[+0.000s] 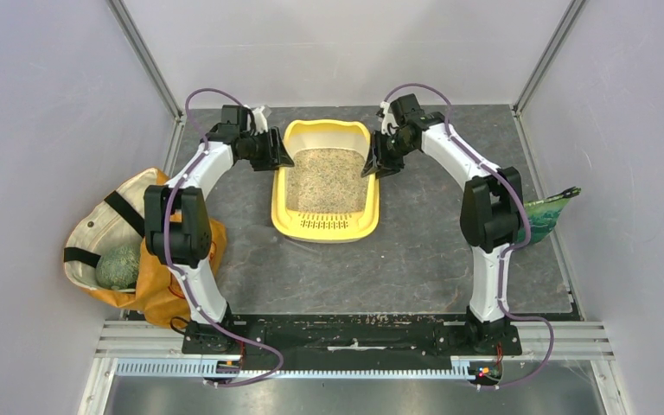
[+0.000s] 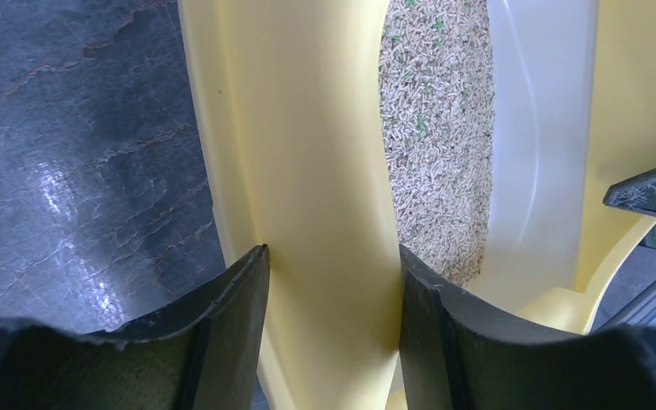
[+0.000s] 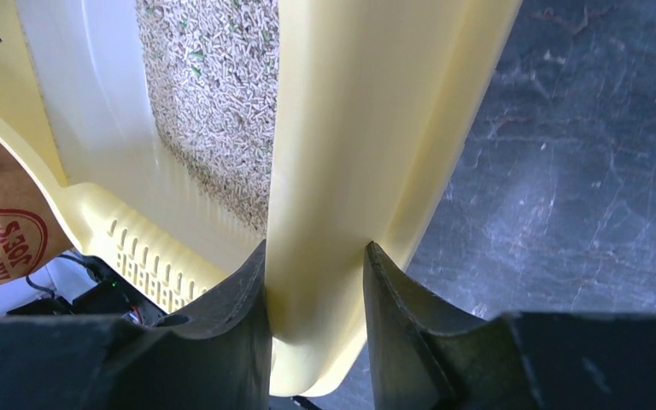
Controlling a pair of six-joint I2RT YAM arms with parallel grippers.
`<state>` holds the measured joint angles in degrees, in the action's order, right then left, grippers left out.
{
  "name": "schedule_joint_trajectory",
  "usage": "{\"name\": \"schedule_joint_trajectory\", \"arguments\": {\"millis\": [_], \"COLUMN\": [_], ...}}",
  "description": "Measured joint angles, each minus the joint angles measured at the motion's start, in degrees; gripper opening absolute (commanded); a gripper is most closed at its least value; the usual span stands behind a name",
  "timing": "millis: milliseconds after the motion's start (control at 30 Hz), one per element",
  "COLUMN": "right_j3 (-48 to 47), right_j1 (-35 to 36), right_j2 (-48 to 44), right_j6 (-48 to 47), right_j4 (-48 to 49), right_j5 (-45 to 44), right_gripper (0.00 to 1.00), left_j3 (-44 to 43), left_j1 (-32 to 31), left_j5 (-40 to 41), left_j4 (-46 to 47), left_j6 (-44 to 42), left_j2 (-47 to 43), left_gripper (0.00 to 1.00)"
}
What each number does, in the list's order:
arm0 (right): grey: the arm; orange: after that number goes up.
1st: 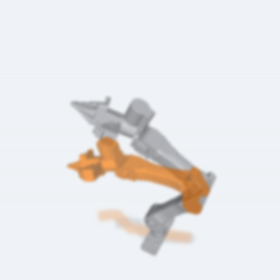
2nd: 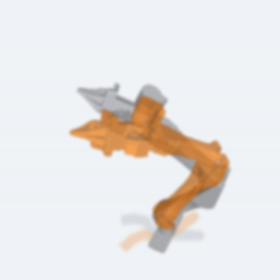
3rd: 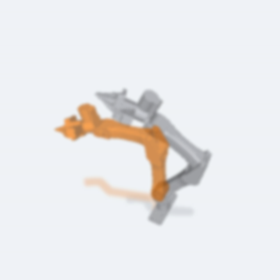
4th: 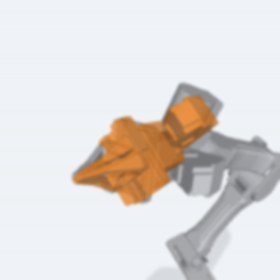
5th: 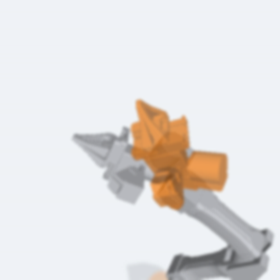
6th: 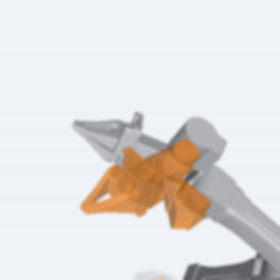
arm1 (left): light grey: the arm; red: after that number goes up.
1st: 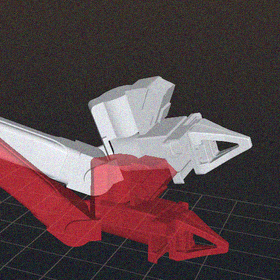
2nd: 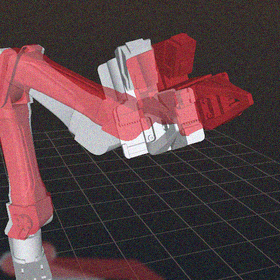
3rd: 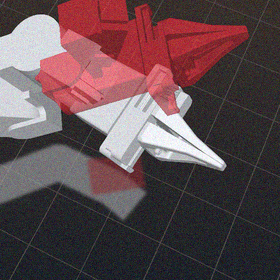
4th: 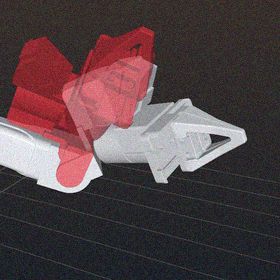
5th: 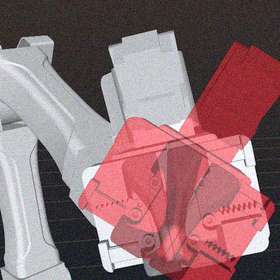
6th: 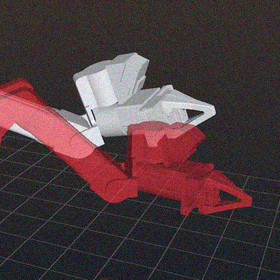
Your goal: Fill the litter box with clean litter
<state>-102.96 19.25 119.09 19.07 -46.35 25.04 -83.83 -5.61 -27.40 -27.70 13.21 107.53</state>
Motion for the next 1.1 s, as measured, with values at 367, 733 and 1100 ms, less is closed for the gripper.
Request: {"name": "schedule_joint_trajectory", "arguments": {"millis": [367,733,1100], "right_j3": [-4.9,-8.2,-8.2], "right_j1": [-0.8,-16.4,-36.9], "right_j2": [1.4,-29.7,-32.8], "right_j6": [-8.9,-38.3,-55.1], "right_j4": [1.9,-18.5,-41.0], "right_j5": [-1.9,3.2,-7.3], "right_gripper": [0.97,0.96,0.97], "left_j3": [-1.8,-8.3,-4.0], "left_j1": [1.9,5.1,0.9], "left_j5": [-0.5,-1.3,-8.7], "left_j4": [-2.5,-9.1,-10.2], "left_j6": [0.1,-11.3,-15.7], "left_j2": [-0.2,-13.4,-22.3], "left_gripper": [0.94,0.95,0.95]}}
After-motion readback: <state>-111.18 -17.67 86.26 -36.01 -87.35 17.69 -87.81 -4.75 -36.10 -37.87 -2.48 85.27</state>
